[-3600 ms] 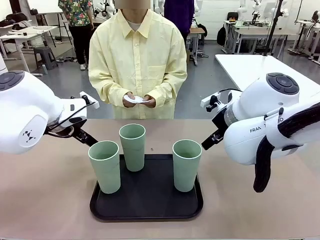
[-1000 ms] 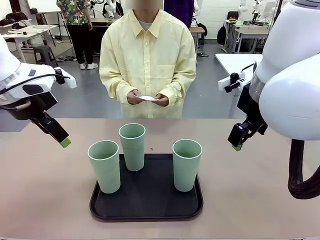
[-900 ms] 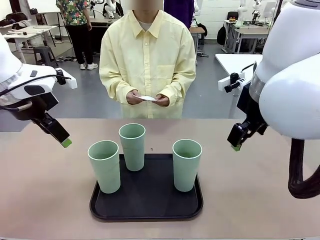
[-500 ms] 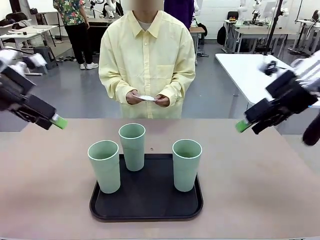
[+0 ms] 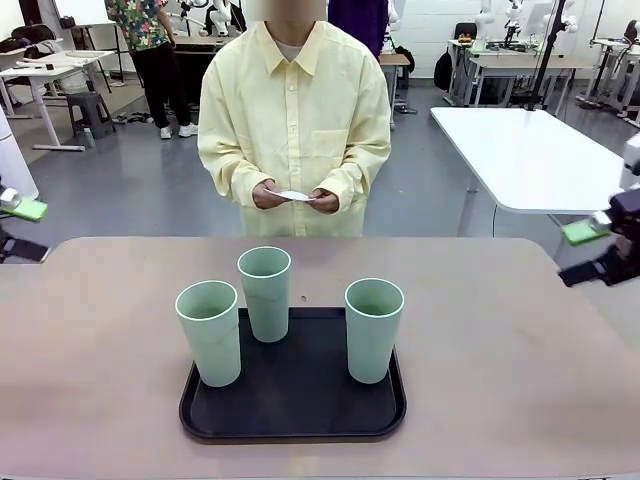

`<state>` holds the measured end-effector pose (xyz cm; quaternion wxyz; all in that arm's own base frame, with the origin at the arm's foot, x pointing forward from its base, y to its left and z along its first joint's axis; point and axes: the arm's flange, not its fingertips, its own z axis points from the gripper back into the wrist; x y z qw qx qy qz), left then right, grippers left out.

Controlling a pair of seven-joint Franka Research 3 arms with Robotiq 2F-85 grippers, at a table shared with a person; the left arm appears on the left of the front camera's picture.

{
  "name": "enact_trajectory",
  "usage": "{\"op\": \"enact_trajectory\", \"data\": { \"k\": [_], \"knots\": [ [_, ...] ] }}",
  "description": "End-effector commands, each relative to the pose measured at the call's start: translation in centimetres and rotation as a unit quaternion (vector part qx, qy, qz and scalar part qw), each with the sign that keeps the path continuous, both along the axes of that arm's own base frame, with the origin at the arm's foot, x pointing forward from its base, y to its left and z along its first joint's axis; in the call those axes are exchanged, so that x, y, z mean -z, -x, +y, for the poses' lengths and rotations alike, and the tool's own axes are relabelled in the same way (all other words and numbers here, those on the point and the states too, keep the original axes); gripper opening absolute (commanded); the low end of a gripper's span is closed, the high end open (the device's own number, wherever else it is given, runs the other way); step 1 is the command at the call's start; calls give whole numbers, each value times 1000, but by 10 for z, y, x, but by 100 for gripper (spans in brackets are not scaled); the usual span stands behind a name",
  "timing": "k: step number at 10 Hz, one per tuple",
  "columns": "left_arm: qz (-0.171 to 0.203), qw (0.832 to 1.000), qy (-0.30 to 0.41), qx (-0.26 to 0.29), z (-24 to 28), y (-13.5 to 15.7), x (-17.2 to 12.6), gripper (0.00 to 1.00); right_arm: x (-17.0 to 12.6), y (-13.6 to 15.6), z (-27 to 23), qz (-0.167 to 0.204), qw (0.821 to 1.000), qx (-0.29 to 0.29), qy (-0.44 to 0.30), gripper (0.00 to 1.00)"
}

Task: Place coasters on the table and set cups on them.
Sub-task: Pick up one Reusable plastic cup and place it on a coaster set by the human.

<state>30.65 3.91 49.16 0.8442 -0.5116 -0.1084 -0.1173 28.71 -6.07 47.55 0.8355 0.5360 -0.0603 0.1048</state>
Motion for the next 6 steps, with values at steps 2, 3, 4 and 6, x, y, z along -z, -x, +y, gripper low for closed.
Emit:
{"op": "enact_trajectory", "data": {
  "k": [2,3,4,6],
  "knots": [
    [32,999,-34,-5,17,7,3,100,16,40,-34,27,999,28,29,100],
    [28,999,-18,-19,21,12,7,100,18,46,-46,28,998,43,22,100],
    [29,999,-12,-27,21,19,6,100,22,53,-52,32,998,55,16,100],
    [25,999,-9,-36,17,32,8,100,21,60,-60,27,998,52,9,100]
  ]
}}
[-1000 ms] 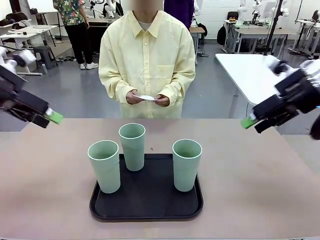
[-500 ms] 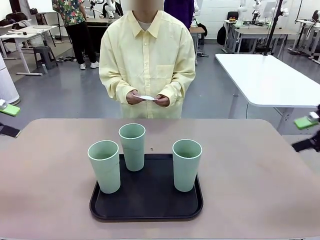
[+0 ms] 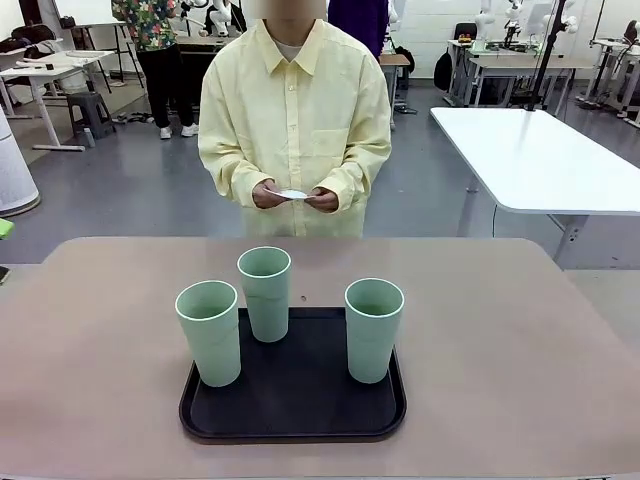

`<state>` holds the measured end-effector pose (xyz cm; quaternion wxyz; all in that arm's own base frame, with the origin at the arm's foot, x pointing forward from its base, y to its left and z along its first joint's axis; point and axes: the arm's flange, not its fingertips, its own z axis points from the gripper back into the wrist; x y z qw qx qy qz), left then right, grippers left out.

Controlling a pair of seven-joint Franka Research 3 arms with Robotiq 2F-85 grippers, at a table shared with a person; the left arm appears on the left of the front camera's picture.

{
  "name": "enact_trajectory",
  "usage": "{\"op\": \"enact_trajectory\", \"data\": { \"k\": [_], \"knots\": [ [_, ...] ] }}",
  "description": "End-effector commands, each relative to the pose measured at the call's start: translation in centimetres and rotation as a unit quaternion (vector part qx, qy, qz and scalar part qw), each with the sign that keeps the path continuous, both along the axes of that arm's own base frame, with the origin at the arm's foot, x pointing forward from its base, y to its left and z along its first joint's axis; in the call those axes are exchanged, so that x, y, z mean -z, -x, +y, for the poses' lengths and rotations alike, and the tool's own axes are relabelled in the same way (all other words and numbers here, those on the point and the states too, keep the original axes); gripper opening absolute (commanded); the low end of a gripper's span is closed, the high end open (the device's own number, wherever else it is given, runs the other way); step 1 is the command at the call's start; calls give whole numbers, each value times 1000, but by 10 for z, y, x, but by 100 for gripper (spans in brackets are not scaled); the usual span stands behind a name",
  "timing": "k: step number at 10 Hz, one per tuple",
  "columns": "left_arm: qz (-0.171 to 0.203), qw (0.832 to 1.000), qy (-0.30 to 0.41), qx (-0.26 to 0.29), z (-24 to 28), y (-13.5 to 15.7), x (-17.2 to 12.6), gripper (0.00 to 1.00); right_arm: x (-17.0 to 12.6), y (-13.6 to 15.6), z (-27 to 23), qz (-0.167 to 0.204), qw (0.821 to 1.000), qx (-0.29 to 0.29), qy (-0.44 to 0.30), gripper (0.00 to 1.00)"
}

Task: Place coasters on the table and set cups on them.
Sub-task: Pick up one Reusable plastic cup and place it on a coaster set by the human.

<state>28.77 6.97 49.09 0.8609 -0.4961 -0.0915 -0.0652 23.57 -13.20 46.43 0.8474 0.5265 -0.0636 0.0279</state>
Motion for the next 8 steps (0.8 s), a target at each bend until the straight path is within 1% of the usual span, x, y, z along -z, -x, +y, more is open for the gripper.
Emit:
{"op": "enact_trajectory", "data": {
  "k": [1,8],
  "knots": [
    [4,1000,-3,6,-3,-4,4,100,0,-4,4,3,1000,-3,3,100],
    [4,1000,-3,6,-3,-4,4,100,0,-4,4,3,1000,-3,3,100]
  ]
}}
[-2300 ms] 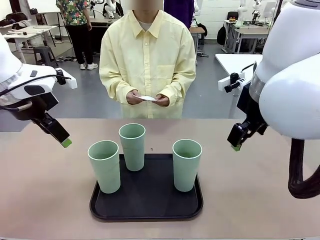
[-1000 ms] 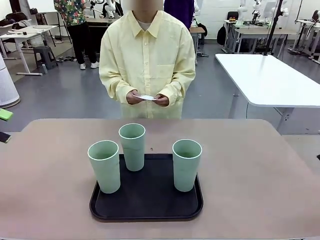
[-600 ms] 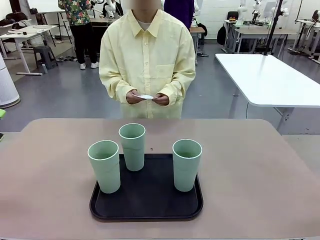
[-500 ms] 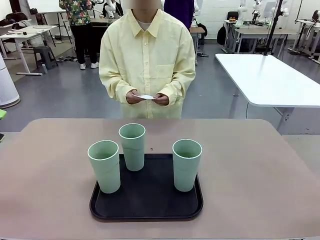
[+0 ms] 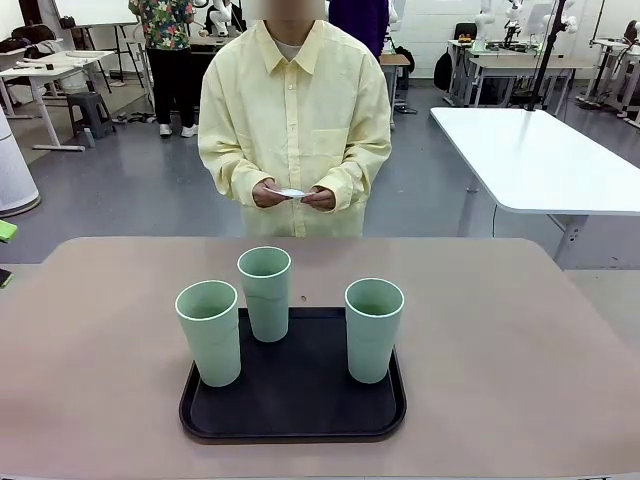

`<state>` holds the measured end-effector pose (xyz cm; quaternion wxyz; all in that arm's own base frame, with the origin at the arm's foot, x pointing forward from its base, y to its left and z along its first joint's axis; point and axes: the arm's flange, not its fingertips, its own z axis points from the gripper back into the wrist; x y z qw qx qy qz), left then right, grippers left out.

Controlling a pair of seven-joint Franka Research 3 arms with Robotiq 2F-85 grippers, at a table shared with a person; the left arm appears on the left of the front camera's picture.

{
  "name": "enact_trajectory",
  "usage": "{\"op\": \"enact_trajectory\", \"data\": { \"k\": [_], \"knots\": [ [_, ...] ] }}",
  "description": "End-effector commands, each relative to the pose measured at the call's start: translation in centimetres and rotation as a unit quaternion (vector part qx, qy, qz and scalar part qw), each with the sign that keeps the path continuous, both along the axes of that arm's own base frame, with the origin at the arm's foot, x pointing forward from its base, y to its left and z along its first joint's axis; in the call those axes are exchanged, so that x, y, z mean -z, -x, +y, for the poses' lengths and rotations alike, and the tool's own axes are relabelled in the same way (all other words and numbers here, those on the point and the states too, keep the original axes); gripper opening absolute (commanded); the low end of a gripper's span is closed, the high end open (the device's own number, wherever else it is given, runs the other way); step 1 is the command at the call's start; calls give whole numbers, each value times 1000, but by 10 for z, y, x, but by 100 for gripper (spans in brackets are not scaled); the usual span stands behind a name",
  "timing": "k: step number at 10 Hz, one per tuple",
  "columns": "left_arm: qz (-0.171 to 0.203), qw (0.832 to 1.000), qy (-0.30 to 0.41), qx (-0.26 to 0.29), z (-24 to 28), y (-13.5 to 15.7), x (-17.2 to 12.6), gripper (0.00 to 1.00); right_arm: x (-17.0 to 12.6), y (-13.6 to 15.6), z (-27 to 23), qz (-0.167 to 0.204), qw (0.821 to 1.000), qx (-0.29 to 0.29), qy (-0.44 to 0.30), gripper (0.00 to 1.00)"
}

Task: Place coasters on the table and set cups on them.
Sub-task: Pick up one Reusable plastic cup and place it on a coaster set by the human.

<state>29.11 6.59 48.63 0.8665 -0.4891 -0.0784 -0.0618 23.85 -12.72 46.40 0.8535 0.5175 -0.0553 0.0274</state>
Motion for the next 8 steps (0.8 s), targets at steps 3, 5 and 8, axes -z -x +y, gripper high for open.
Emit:
{"op": "enact_trajectory", "data": {
  "k": [3,5,8],
  "knots": [
    [-9,1000,7,4,1,0,0,100,0,-2,-1,-4,1000,0,-8,100],
    [-9,1000,7,4,1,0,0,100,0,-2,-1,-4,1000,0,-8,100],
    [-9,1000,7,4,1,0,0,100,0,-2,-1,-4,1000,0,-8,100]
  ]
}}
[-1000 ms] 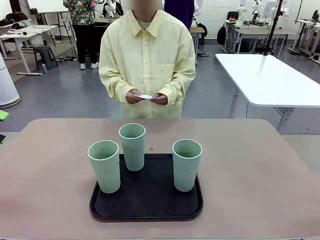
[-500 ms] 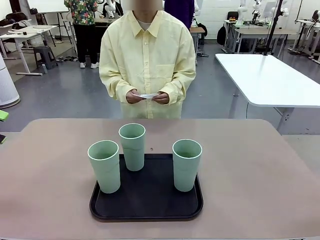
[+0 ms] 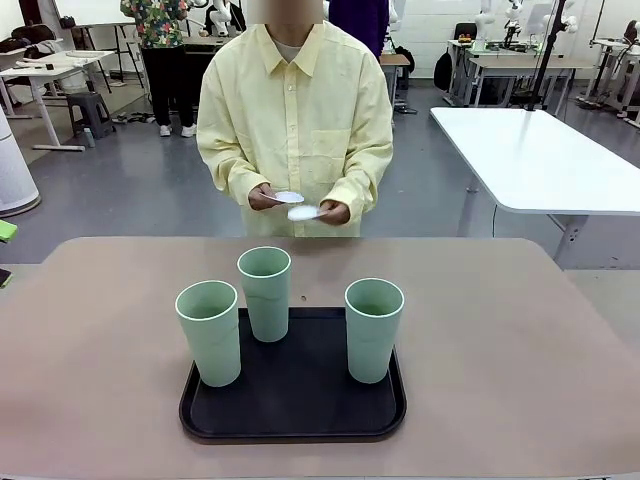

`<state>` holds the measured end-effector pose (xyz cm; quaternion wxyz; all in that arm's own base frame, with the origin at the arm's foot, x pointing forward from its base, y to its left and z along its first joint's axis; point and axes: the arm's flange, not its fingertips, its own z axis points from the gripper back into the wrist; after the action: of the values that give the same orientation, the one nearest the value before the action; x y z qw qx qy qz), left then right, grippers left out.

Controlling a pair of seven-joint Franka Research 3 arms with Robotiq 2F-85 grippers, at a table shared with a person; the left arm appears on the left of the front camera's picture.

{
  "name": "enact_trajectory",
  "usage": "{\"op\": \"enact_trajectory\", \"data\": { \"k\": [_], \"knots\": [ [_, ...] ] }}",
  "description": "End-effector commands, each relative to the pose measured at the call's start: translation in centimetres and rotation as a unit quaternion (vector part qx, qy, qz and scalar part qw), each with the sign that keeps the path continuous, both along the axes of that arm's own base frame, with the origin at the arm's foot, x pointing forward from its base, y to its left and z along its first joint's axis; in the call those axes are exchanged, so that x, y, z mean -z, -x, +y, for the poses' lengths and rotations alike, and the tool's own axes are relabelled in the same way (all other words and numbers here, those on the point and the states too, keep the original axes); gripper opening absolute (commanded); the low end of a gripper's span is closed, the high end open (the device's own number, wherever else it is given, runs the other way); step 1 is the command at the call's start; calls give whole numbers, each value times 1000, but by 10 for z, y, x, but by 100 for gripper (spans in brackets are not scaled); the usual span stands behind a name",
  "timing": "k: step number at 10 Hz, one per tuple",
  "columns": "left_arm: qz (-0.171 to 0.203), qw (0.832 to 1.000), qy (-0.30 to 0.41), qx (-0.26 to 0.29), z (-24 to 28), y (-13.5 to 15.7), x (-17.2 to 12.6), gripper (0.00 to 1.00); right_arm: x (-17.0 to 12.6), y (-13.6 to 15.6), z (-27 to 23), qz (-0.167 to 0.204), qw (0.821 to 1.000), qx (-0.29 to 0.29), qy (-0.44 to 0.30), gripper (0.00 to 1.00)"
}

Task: Place coasters on the table and set cups on them.
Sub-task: Pick up one Reusable plastic cup and place it on a coaster set by the human.

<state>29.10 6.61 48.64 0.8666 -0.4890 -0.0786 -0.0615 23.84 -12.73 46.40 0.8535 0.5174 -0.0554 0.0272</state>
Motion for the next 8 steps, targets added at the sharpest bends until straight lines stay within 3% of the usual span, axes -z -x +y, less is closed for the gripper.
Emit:
{"op": "enact_trajectory", "data": {
  "k": [1,8],
  "knots": [
    [-9,1000,7,4,1,0,0,100,0,-2,-1,-4,1000,0,-8,100],
    [-9,1000,7,4,1,0,0,100,0,-2,-1,-4,1000,0,-8,100]
  ]
}}
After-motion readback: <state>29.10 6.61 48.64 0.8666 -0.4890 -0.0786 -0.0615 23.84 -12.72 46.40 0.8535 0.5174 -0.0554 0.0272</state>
